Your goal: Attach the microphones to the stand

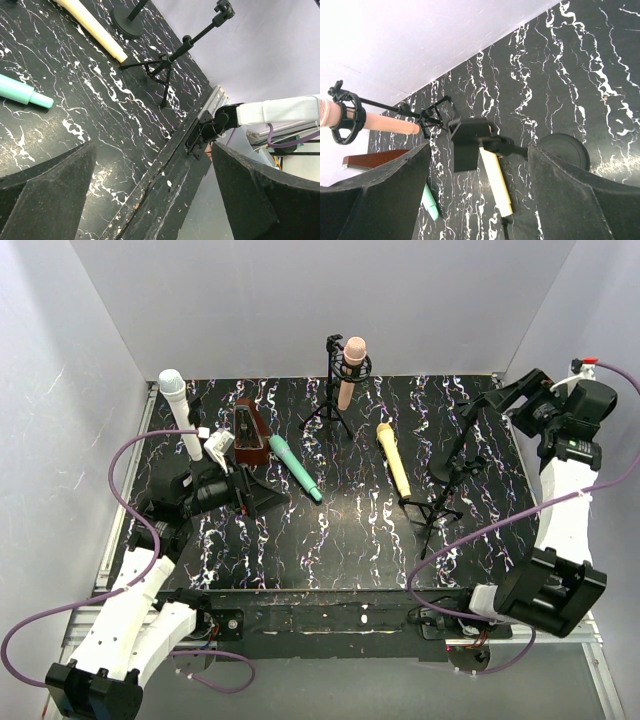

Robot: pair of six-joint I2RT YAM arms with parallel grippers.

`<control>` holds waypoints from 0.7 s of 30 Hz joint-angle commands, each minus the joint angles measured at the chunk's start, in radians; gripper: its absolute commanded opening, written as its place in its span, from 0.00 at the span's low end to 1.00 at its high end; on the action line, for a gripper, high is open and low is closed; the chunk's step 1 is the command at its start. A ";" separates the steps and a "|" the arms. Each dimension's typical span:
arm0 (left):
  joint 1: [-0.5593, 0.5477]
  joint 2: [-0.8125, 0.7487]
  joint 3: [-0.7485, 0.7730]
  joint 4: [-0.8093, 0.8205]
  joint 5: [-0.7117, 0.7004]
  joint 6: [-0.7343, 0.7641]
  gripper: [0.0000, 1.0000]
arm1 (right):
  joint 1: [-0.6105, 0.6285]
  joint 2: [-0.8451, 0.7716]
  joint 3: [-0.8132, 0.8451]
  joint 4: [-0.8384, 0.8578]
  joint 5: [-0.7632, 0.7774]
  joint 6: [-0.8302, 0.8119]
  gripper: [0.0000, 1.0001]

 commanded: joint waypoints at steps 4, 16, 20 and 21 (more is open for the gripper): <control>-0.005 -0.004 0.009 0.026 -0.002 -0.038 0.98 | 0.052 0.107 0.061 0.176 0.013 0.122 0.85; -0.005 -0.024 0.005 0.031 -0.024 -0.071 0.98 | 0.081 0.195 0.079 0.239 -0.021 0.205 0.68; -0.005 -0.024 0.008 0.029 -0.025 -0.072 0.98 | 0.081 0.186 0.067 0.247 -0.024 0.228 0.60; -0.003 -0.022 0.009 0.030 -0.025 -0.072 0.98 | 0.081 0.180 0.062 0.245 -0.026 0.237 0.59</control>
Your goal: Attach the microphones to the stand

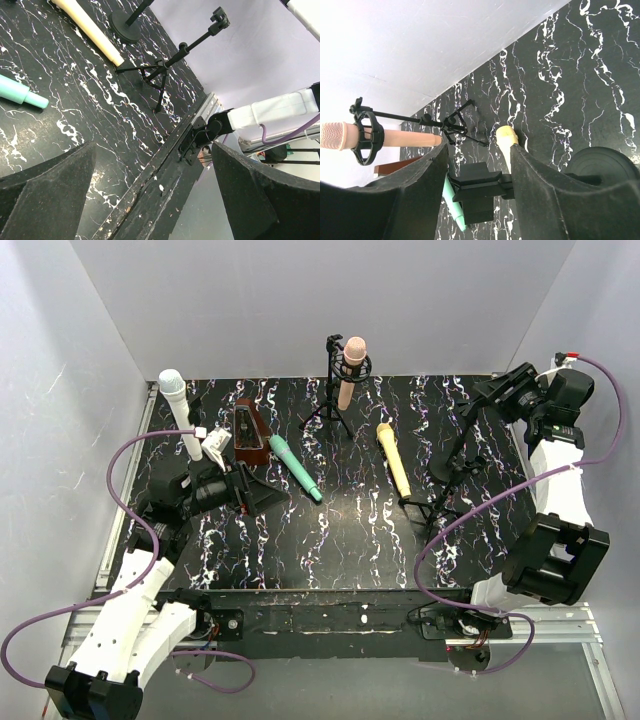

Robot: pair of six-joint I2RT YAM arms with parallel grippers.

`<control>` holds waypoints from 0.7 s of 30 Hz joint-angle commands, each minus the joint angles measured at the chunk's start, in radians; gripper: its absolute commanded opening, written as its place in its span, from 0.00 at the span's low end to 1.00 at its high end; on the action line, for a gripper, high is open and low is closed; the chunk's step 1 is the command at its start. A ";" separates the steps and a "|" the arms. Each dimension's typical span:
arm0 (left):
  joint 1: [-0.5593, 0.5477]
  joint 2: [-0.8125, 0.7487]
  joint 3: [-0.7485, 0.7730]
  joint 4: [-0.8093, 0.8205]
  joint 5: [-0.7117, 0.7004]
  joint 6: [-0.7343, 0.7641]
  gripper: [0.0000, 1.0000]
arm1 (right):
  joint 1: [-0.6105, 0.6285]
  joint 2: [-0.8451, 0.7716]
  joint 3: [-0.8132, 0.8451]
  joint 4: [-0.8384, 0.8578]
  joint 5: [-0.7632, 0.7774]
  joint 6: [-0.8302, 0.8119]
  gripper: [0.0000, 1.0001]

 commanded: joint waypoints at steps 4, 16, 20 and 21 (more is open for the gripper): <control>-0.005 -0.013 0.014 0.013 -0.008 -0.004 0.98 | 0.007 -0.037 0.014 0.069 -0.022 0.053 0.61; -0.003 -0.022 0.017 0.012 -0.006 -0.012 0.98 | 0.016 -0.042 0.020 0.038 -0.019 0.025 0.45; -0.003 -0.031 0.012 0.009 -0.006 -0.015 0.98 | 0.016 -0.056 0.040 0.046 -0.024 0.013 0.32; -0.005 -0.033 0.012 0.007 -0.006 -0.015 0.98 | 0.016 -0.062 0.046 0.048 -0.027 0.011 0.28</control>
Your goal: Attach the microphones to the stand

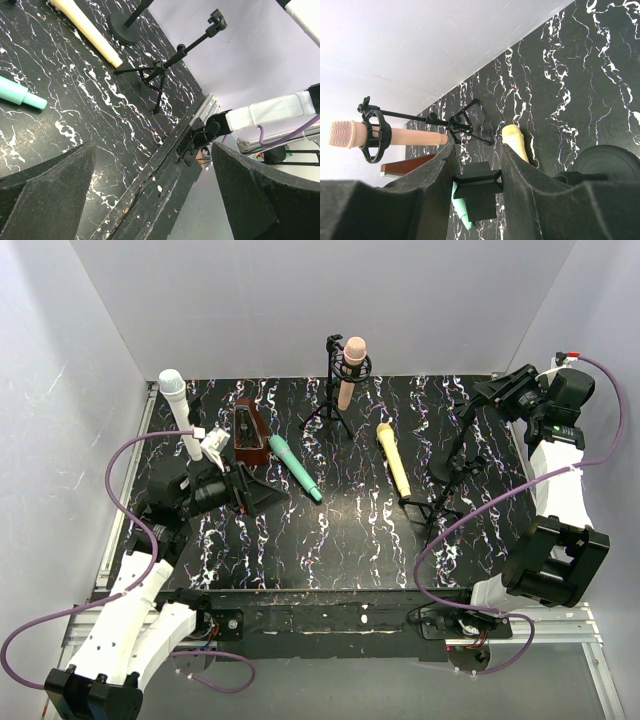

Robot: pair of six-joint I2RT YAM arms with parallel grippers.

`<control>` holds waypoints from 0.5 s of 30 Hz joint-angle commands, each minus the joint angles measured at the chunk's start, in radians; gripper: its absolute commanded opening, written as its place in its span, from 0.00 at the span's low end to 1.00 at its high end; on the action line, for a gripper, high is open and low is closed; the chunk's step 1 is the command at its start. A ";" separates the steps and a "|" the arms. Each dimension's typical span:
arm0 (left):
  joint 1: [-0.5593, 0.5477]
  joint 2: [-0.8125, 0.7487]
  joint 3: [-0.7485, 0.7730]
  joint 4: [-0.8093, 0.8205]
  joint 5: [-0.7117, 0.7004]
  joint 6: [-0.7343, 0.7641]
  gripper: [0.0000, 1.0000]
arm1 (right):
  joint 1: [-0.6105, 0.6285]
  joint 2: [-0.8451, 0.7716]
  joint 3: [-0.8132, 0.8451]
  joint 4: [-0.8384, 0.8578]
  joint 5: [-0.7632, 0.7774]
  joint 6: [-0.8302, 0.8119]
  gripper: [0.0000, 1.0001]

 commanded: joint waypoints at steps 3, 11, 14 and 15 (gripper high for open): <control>-0.005 -0.031 0.017 -0.003 -0.004 -0.001 0.98 | 0.007 -0.063 0.071 0.055 -0.028 -0.011 0.20; -0.005 -0.056 0.022 -0.028 -0.014 0.005 0.98 | 0.030 -0.105 0.130 0.044 -0.080 0.039 0.13; -0.003 -0.054 0.025 -0.028 -0.017 0.006 0.98 | 0.059 -0.134 0.143 0.027 -0.098 0.039 0.12; -0.005 -0.053 0.028 -0.027 -0.017 0.008 0.98 | 0.070 -0.140 0.150 0.018 -0.109 0.038 0.11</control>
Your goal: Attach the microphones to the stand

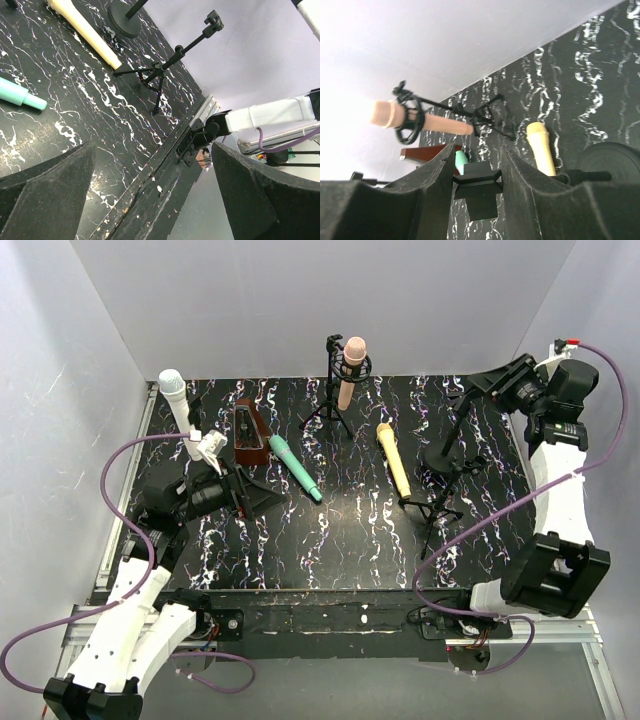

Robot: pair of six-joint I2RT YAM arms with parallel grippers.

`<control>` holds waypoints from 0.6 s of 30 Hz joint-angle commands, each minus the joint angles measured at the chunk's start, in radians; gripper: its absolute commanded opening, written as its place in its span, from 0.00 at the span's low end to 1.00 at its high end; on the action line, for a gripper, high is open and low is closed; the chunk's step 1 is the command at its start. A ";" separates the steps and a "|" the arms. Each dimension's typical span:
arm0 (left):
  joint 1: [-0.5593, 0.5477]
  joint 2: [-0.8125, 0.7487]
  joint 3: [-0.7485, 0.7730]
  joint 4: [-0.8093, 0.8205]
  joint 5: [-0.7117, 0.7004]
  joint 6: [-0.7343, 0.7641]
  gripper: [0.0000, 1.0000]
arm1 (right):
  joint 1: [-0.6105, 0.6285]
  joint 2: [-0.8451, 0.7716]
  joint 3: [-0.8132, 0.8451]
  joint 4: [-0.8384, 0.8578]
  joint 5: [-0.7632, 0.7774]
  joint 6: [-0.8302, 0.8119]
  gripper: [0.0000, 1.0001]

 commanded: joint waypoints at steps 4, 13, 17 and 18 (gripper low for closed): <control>-0.005 -0.006 0.035 -0.008 -0.005 0.008 0.98 | 0.073 -0.118 0.131 0.020 -0.112 0.026 0.10; -0.005 -0.001 0.048 -0.010 -0.007 0.014 0.98 | 0.162 -0.180 0.108 0.017 -0.229 0.060 0.09; -0.003 -0.001 0.058 -0.023 -0.007 0.025 0.98 | 0.215 -0.204 0.064 0.032 -0.278 0.071 0.09; -0.005 -0.001 0.061 -0.025 -0.008 0.029 0.98 | 0.224 -0.211 0.058 0.034 -0.286 0.074 0.09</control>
